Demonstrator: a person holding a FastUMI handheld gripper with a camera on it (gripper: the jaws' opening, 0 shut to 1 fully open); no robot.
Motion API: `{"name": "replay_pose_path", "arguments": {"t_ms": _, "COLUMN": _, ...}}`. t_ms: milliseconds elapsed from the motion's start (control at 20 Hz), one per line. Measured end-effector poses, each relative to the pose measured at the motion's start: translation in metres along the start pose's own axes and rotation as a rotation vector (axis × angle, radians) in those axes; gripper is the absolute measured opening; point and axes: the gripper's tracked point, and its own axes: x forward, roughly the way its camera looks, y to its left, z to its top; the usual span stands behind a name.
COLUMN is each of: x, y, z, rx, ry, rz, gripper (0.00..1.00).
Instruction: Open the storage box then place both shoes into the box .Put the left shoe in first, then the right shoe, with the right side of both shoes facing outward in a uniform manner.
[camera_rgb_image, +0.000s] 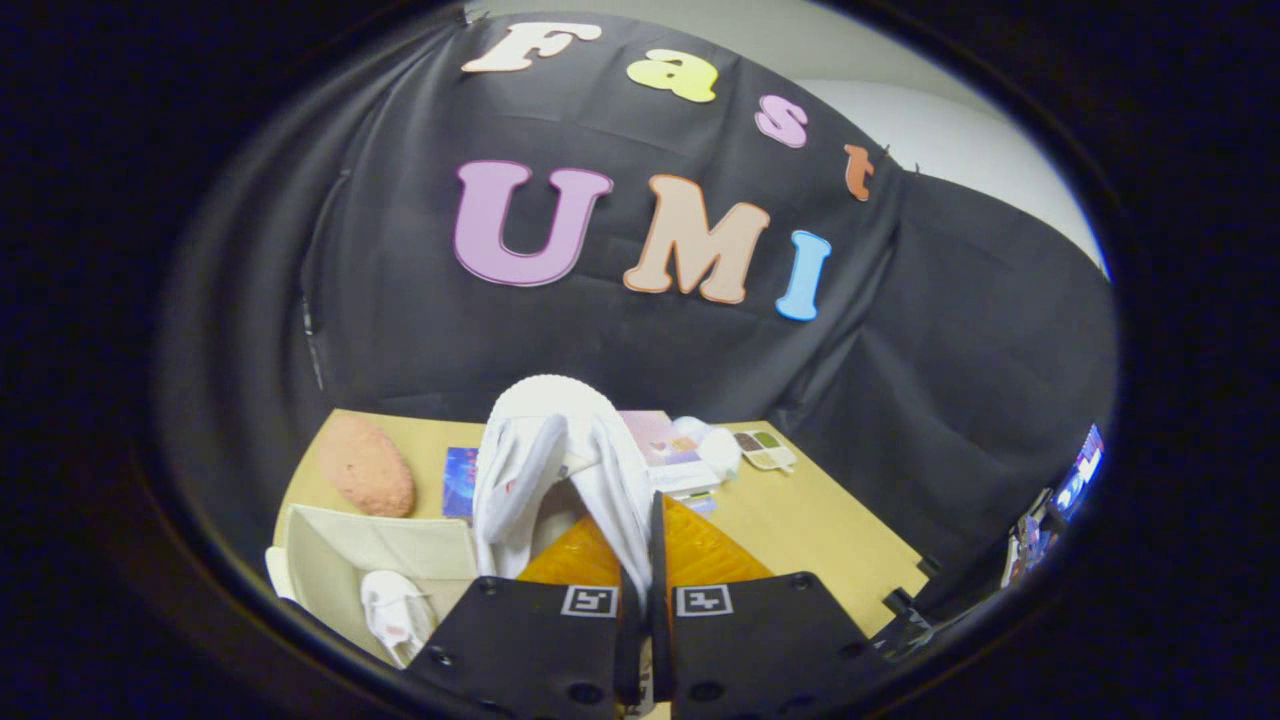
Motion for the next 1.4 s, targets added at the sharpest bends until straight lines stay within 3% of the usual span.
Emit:
{"name": "replay_pose_path", "arguments": {"t_ms": 300, "x": -0.031, "y": 0.081, "z": -0.018, "rx": -0.012, "ry": 0.021, "rz": 0.157, "gripper": 0.07}}
{"name": "replay_pose_path", "arguments": {"t_ms": 750, "x": -0.006, "y": 0.11, "z": -0.103, "rx": -0.212, "ry": 0.186, "rz": 0.194, "gripper": 0.07}}
{"name": "replay_pose_path", "arguments": {"t_ms": 1050, "x": 0.009, "y": 0.118, "z": -0.134, "rx": -0.224, "ry": 0.288, "rz": 0.232, "gripper": 0.07}}
{"name": "replay_pose_path", "arguments": {"t_ms": 1200, "x": 0.008, "y": 0.115, "z": -0.14, "rx": -0.144, "ry": 0.328, "rz": 0.239, "gripper": 0.12}}
{"name": "replay_pose_path", "arguments": {"t_ms": 1350, "x": 0.005, "y": 0.121, "z": -0.147, "rx": -0.077, "ry": 0.378, "rz": 0.259, "gripper": 0.33}}
{"name": "replay_pose_path", "arguments": {"t_ms": 1400, "x": 0.003, "y": 0.122, "z": -0.151, "rx": -0.075, "ry": 0.393, "rz": 0.272, "gripper": 0.33}}
